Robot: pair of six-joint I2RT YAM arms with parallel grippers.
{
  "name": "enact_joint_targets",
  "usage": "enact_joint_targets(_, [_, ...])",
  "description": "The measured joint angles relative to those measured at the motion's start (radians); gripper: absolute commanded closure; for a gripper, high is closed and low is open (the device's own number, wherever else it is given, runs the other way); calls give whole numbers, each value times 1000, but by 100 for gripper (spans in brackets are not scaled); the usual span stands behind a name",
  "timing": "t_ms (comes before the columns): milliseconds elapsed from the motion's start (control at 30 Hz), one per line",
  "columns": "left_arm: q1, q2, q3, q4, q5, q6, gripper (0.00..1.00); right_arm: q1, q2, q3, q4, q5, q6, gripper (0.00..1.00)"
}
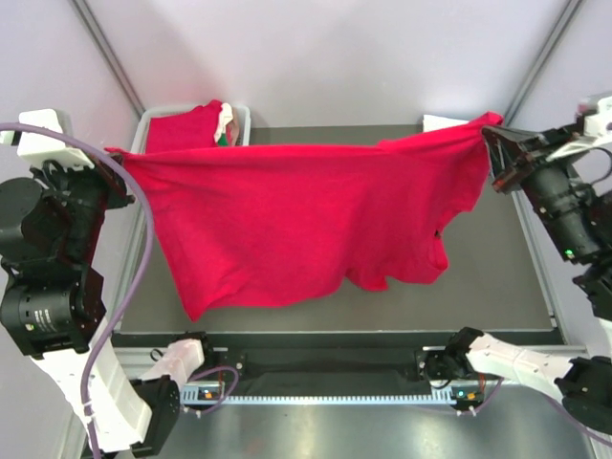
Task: Fold and stack the t-shirts
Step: Flatten the tshirt out
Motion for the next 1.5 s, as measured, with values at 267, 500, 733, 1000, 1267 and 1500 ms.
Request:
enact_joint_targets(267, [0, -9, -1, 22, 5, -5, 100, -9, -55, 51, -45, -19, -11, 100])
enact_joint_targets(500, [0, -32, -146, 109, -3, 1, 100, -15, -59, -68, 13, -26, -37, 100])
enact_joint_targets(733, [0, 47, -390, 189, -26, 24, 100, -16, 65, -257, 115, -1, -84, 100])
enact_joint_targets(1000, [2, 206, -532, 306, -39, 52, 100, -87, 269, -302, 226, -19, -113, 100])
enact_joint_targets(1267, [2, 393, -578, 432, -38, 97, 100, -244, 466, -301, 322, -117, -51, 100])
enact_joint_targets(1500, [2, 524, -579, 488, -38, 115, 100, -314, 623, -306, 356, -185, -1, 100])
